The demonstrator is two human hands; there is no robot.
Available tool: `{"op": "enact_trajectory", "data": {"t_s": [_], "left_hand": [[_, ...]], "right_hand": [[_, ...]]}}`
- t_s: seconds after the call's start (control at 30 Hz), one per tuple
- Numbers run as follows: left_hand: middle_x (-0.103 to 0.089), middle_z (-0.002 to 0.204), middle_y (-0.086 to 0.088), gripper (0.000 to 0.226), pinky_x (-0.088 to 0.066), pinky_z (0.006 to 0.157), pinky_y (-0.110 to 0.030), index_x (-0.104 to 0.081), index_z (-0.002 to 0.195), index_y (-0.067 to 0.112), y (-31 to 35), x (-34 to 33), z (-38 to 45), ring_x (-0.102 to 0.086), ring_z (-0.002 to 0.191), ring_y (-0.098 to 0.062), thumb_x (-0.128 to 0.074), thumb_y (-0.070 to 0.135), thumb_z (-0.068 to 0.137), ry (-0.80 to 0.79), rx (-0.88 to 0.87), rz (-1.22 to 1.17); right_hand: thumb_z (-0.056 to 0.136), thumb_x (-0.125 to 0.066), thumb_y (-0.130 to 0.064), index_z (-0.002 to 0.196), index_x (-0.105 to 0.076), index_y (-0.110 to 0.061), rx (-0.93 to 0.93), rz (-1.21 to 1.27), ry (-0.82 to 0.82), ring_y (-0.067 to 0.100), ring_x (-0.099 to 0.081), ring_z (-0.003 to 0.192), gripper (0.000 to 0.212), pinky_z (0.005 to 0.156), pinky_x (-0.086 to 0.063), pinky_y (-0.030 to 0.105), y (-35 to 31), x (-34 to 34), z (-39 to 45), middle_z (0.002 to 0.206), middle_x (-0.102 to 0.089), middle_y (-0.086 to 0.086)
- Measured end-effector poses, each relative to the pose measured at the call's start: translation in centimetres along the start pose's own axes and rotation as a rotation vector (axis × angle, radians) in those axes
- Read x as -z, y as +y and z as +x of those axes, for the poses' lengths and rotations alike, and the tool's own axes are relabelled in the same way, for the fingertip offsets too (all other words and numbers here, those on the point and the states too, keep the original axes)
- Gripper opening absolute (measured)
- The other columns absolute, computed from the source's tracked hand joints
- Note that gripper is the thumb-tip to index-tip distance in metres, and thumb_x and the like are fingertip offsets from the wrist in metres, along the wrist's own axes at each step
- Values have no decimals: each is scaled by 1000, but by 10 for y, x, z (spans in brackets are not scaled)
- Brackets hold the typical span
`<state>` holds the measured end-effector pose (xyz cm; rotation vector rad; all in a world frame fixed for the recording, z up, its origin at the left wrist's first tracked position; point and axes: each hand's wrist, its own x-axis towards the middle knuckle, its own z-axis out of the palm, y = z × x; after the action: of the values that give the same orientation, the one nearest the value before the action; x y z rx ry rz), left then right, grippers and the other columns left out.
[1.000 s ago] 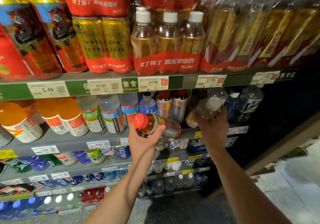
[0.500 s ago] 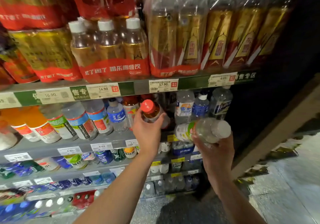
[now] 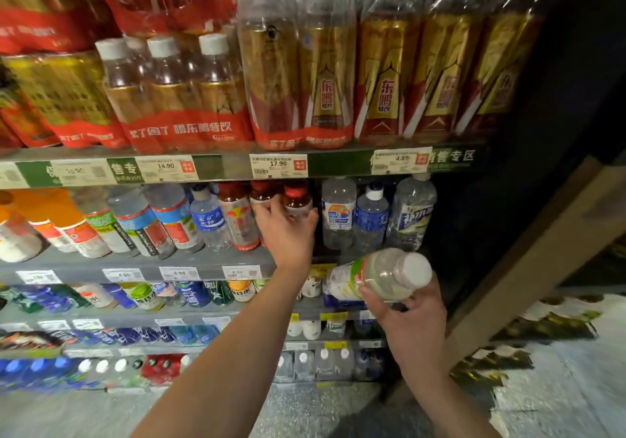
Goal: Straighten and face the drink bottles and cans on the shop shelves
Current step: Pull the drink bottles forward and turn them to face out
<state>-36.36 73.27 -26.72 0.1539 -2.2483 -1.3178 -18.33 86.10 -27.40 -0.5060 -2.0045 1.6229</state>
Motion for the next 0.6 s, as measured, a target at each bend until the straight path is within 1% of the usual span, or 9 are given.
{"op": "enact_trajectory", "data": {"t_s": [0.07,0.13,0.2,0.27,0.33,0.37,0.43,0.53,0.6], "left_hand": [[-48,132,-12,65,-41,108,-39,-61,123,9,-2,-2,0,-47,127,-29,-87,30,68,6,-18,5],[-49,132,-11,64,-40,108,-37,-61,122,9,-3,-4,0,-47,125,-28,-87,32,68,24,-21,11],[-49,130,-10,64,-37,106,-32,-61,122,9,-3,-6,-1,-46,124,-25,-88,33,69,40,-16,15],[-47,129,-11,63,-35,104,-26,-61,122,7,-2,-8,0,-45,122,-24,-88,32,71,34,-15,18],[-48,126,-12,63,-37,101,-26,-60,123,5,-2,-8,-1,-46,118,-24,-87,32,73,25,-22,32],[-49,124,-12,64,-38,99,-26,-60,124,5,-3,-8,-3,-47,117,-24,-87,32,74,25,-29,37],[-51,125,-11,67,-35,96,-23,-58,128,7,-5,-6,-5,-47,117,-21,-87,35,74,21,-45,32],[-50,123,0,65,-39,96,-22,-56,131,14,-13,5,-4,-50,114,-15,-86,33,76,-45,-38,-41],[-50,116,6,58,-42,91,-19,-57,125,19,-23,19,-1,-52,106,-10,-86,31,76,-62,-70,-81]], "right_hand": [[61,-95,-26,113,-55,-42,-3,6,-21,16,-68,105,68,93,-57,45,3,2,0,110,-70,-7],[59,-95,-30,108,-55,-48,18,6,-32,13,-68,104,66,90,-56,39,4,3,0,108,-70,-12],[57,-94,-35,107,-56,-47,35,14,-46,13,-67,104,64,89,-55,36,4,3,0,107,-70,-14],[57,-95,-30,106,-58,-46,39,34,-59,12,-68,103,64,87,-56,33,6,2,-1,105,-71,-15],[59,-96,-23,104,-58,-49,45,50,-78,9,-68,100,65,84,-56,26,7,-1,-1,102,-71,-16],[59,-96,-22,105,-58,-49,45,55,-88,9,-68,100,65,84,-57,26,7,-2,-2,102,-72,-16],[59,-96,-26,107,-58,-49,43,65,-98,11,-68,101,66,86,-57,32,7,-4,-4,104,-71,-15],[58,-96,-32,105,-53,-64,59,63,-97,8,-68,100,71,84,-54,28,7,-7,-6,106,-68,-26],[58,-95,-31,105,-52,-66,51,64,-94,7,-68,99,72,84,-53,28,9,-11,-8,107,-67,-27]]}}
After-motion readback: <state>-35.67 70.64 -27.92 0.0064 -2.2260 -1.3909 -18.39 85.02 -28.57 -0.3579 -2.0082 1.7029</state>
